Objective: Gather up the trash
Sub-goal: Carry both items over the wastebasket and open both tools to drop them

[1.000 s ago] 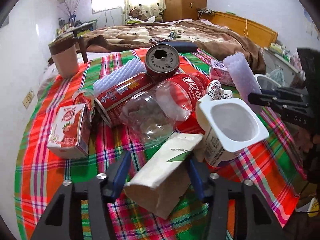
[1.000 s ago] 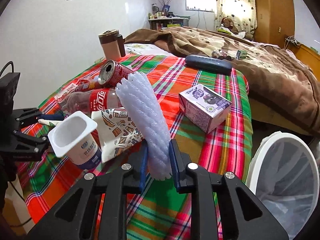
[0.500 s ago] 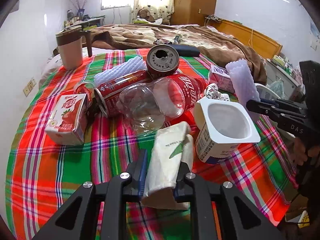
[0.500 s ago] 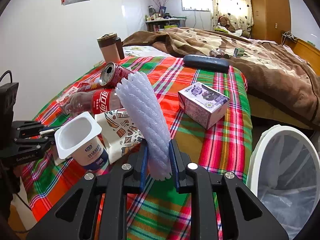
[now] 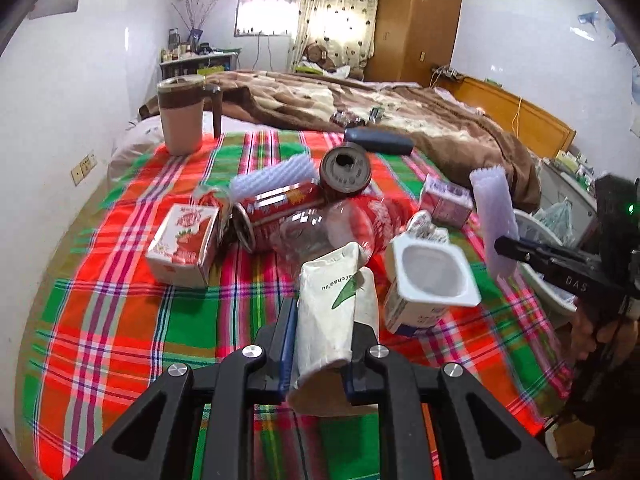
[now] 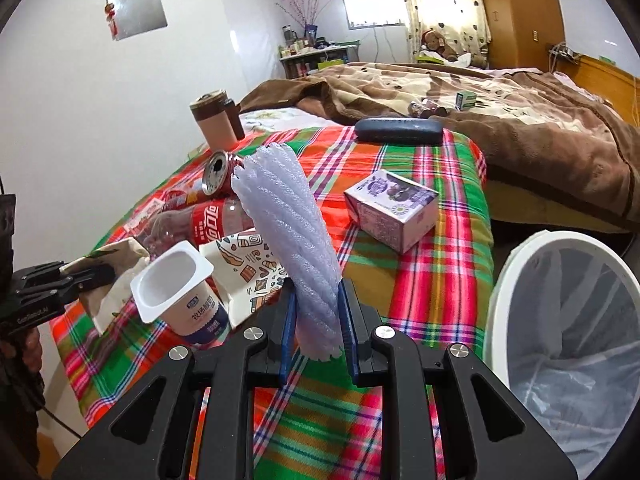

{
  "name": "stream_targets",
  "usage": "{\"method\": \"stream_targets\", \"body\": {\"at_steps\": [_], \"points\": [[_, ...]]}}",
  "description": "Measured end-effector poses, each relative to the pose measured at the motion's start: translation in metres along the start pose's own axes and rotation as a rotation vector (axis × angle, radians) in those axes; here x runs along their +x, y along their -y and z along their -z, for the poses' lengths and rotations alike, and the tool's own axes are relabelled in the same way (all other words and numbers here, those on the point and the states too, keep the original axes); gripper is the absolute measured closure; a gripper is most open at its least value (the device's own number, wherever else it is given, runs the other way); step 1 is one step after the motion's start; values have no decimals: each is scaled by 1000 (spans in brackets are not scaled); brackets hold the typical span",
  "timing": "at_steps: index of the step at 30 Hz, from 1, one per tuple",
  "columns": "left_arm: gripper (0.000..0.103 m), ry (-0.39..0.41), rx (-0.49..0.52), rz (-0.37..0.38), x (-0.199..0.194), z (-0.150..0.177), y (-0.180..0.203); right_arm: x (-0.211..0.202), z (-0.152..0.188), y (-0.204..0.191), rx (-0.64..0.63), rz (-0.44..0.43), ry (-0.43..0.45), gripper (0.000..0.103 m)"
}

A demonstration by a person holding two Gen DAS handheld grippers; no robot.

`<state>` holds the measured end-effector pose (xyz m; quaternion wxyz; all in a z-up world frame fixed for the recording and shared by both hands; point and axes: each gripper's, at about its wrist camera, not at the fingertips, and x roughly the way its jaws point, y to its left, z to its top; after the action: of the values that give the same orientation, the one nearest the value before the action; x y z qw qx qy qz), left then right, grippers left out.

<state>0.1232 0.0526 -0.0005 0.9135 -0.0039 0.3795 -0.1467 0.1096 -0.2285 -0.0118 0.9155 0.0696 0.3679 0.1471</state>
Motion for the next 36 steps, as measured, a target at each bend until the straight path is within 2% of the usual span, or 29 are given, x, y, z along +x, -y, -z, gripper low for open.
{"method": "stream_targets", "body": {"at_steps": [7,18,36], "points": [[84,64,13,12,-22,-19,22,-28,-2,11,30,22,54,82],[84,114,104,66,-28,-47,89,-60,-2,40,74,92,104,82],[84,77,215,201,17,-65,207,-88,13,102,180,249,126,82]]}}
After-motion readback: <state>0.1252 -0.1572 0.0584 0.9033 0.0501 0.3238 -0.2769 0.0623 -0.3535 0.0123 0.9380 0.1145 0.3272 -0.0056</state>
